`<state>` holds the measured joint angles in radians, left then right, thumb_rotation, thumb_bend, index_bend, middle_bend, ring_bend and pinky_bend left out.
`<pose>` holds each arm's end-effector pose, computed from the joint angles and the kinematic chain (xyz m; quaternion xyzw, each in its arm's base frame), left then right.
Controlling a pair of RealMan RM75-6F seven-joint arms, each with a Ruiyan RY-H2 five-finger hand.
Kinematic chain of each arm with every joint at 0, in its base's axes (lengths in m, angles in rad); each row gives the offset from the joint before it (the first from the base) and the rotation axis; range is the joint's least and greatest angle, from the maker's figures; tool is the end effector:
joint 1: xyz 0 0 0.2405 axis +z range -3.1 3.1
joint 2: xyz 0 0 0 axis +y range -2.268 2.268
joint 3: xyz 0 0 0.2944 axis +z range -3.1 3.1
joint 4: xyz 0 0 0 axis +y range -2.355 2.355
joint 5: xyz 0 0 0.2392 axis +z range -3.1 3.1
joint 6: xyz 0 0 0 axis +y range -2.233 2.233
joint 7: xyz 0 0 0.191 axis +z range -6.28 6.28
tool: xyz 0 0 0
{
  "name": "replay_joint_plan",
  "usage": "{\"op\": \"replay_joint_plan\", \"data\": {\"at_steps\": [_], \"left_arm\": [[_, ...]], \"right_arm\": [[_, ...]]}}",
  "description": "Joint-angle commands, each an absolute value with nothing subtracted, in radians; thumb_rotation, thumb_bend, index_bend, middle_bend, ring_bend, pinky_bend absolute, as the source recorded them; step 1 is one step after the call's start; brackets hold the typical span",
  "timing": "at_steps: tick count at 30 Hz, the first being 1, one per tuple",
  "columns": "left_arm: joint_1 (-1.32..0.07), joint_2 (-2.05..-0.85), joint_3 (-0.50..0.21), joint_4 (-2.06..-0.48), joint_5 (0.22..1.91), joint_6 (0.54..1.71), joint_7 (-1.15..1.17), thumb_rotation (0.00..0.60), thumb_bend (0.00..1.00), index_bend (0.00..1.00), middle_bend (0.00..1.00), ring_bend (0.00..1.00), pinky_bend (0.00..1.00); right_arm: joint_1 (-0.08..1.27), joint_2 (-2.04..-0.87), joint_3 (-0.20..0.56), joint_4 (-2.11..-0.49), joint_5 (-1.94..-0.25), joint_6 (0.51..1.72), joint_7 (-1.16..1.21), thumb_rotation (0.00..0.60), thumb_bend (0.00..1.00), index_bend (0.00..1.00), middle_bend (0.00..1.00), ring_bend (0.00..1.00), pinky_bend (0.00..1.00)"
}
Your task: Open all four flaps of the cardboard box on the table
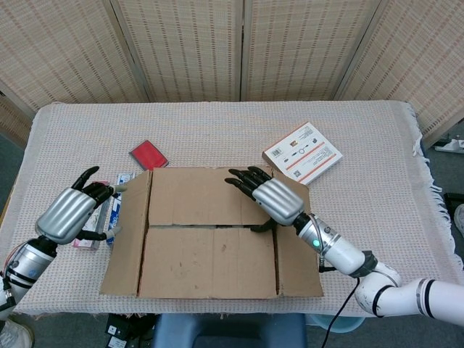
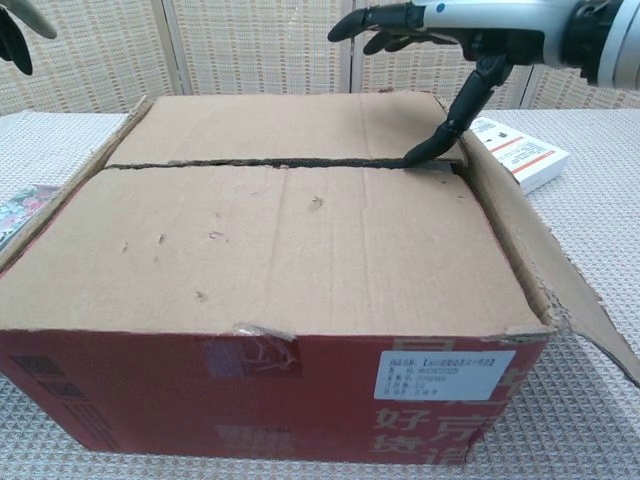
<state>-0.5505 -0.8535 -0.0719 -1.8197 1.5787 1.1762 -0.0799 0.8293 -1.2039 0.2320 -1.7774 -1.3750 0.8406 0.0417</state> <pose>-0.1974 0.3530 0.1646 -0.7510 -0.2895 -0.4214 0.4179 -0.0715 -0.4032 0.0277 0.7779 -0.3545 0.4500 0.2585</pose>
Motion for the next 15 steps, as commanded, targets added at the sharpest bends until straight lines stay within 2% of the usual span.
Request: {"op": "replay_joint_plan", "data": {"at_steps": [1,15], "left_arm": [[-0.550,-0.853,-0.073,-1.820,1.580,1.174,-0.081,0.409,0.29,0.23,0.38,0.32,0.00],[-0.542,-0.853,-0.080,-1.820,1.588,1.170,-0.090,0.412,0.29,0.23,0.38,0.32,0.00]], "right_arm": [[0.835,-1.213,0.226,-1.771,-1.377,0.841,0.029,0.599,0.12,0.00,0.00,0.05,0.00],[0.847,-1.283,0.213,-1.719,-1.410,0.903,-0.048,0.598,0.12,0.00,0.00,0.07,0.00]]}}
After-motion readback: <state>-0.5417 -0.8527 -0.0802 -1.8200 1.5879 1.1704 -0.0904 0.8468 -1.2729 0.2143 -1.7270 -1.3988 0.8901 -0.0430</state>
